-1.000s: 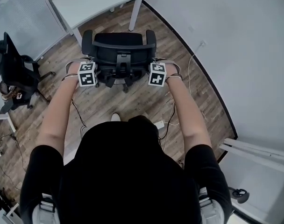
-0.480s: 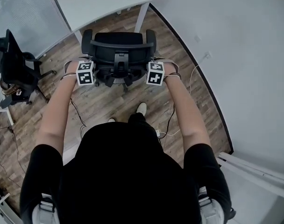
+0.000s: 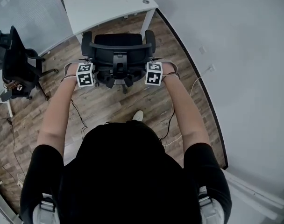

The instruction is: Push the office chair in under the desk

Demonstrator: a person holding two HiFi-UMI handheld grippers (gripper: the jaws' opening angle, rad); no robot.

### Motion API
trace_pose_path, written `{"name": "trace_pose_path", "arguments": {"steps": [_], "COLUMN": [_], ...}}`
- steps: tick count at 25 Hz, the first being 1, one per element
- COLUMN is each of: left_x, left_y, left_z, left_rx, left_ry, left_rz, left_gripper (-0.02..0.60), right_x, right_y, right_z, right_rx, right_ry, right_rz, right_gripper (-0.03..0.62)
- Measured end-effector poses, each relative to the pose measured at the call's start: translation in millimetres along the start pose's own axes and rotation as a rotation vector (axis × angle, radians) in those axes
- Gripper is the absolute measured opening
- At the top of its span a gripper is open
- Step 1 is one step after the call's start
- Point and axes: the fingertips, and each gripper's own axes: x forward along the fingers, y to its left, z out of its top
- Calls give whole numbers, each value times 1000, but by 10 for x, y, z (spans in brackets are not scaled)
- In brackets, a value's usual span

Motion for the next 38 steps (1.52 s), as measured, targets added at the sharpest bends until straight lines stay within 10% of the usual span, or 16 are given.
{"name": "trace_pose_path", "arguments": {"steps": [38], "left_x": [618], "left_y": [978], "left_z": [979], "left_rx": [-295], "left_ry": [90], "left_rz": [70], "left_gripper": [64], "right_x": [296], "right_y": [-1475], "right_z": [-1292], "right_rx": [-311], "right_ry": [-96], "right_rz": [72], "right_gripper": [100]}}
